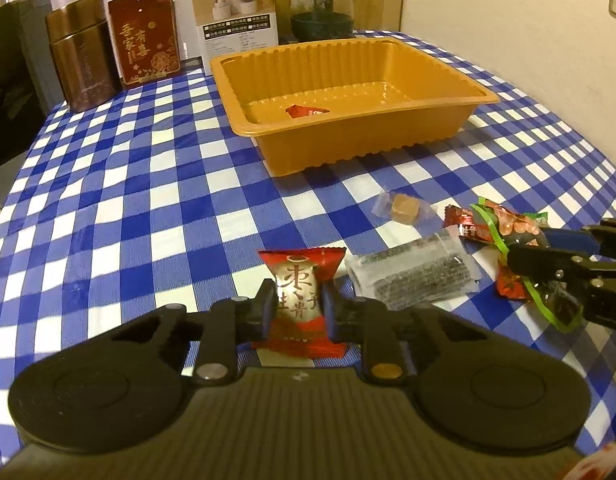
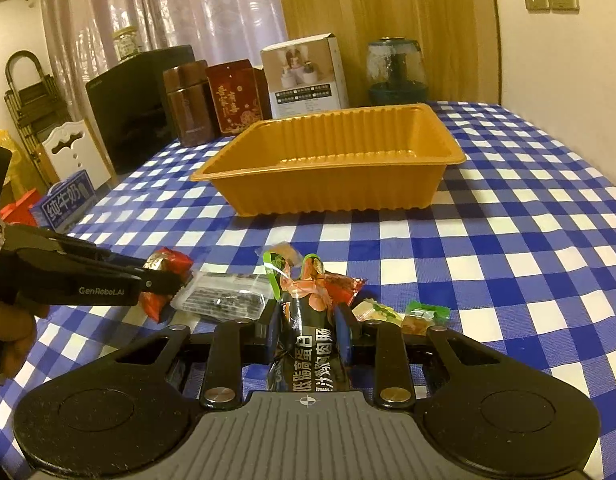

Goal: Organize snacks
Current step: 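Carry both snacks over the orange tray and open the left tool to drop its packet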

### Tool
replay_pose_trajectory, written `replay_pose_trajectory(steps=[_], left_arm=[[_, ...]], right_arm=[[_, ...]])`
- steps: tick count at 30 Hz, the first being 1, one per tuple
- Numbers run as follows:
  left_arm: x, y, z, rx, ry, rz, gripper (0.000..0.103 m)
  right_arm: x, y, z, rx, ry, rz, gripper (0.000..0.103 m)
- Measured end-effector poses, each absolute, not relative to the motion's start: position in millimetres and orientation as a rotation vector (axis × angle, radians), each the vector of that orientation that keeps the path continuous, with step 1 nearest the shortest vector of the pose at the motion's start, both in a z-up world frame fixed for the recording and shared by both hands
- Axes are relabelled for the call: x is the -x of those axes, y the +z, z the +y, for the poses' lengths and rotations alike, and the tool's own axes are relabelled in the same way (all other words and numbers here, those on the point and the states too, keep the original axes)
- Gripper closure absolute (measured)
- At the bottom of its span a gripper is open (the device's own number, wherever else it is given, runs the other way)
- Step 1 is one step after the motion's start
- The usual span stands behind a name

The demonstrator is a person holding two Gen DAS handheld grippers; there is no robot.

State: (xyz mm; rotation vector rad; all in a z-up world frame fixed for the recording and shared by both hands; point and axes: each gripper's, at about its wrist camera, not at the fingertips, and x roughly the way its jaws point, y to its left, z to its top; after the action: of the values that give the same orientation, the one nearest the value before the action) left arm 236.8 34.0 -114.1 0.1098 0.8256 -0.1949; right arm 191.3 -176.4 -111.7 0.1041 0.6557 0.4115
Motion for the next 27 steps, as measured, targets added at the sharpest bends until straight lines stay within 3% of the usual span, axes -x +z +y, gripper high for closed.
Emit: replay_pose_trajectory(steps=[27], left_arm=[[-216,-50,2,-0.006,-0.200,0.752,0.083]], right_arm=[[-186,-69,-188,-0.125,0.357,0.591,0.073]])
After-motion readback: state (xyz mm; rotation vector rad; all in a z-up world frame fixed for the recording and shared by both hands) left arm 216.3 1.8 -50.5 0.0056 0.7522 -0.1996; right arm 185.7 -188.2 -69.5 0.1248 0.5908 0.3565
